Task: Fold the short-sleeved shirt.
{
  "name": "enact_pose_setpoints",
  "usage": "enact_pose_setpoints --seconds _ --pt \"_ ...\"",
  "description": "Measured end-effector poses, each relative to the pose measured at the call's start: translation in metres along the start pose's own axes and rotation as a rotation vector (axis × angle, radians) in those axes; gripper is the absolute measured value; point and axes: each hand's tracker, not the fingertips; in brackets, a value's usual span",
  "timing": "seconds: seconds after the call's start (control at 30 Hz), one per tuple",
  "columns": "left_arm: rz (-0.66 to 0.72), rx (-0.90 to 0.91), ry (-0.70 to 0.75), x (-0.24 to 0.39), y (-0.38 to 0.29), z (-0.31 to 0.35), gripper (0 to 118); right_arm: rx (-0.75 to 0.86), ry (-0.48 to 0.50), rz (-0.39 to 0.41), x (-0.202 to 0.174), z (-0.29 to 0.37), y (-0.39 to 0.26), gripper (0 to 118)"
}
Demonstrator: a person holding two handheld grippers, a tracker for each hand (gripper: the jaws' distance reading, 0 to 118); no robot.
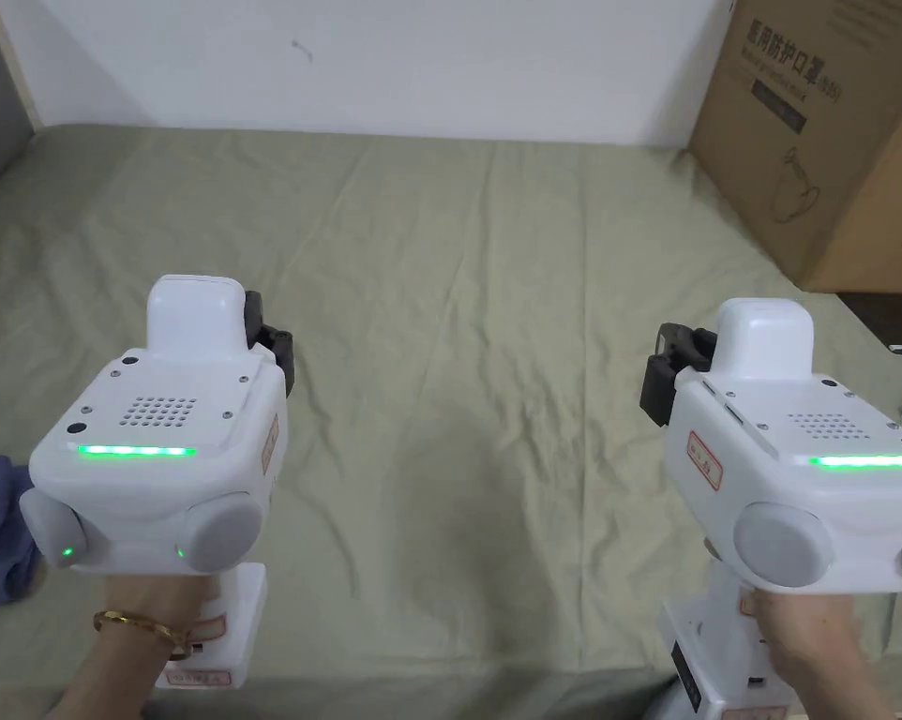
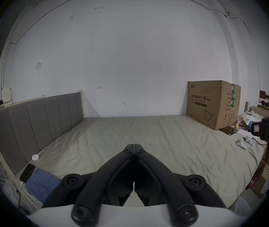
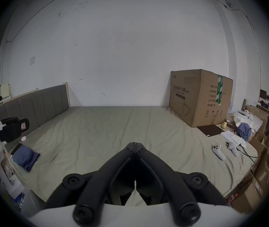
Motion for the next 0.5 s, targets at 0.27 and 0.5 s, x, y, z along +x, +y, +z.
enact_pose_setpoints --seconds 0.27,0.5 --pt "0.023 -0.037 0.018 -0.0052 -0.001 -0.0023 118 -0.002 0.015 0.001 0.0014 -0.0057 0.0034 54" --pt "0.002 -0.016 0.043 -0.0062 -0.0014 0.0016 118 0.003 -0.013 0.013 -0.0023 -0.0039 0.0017 118"
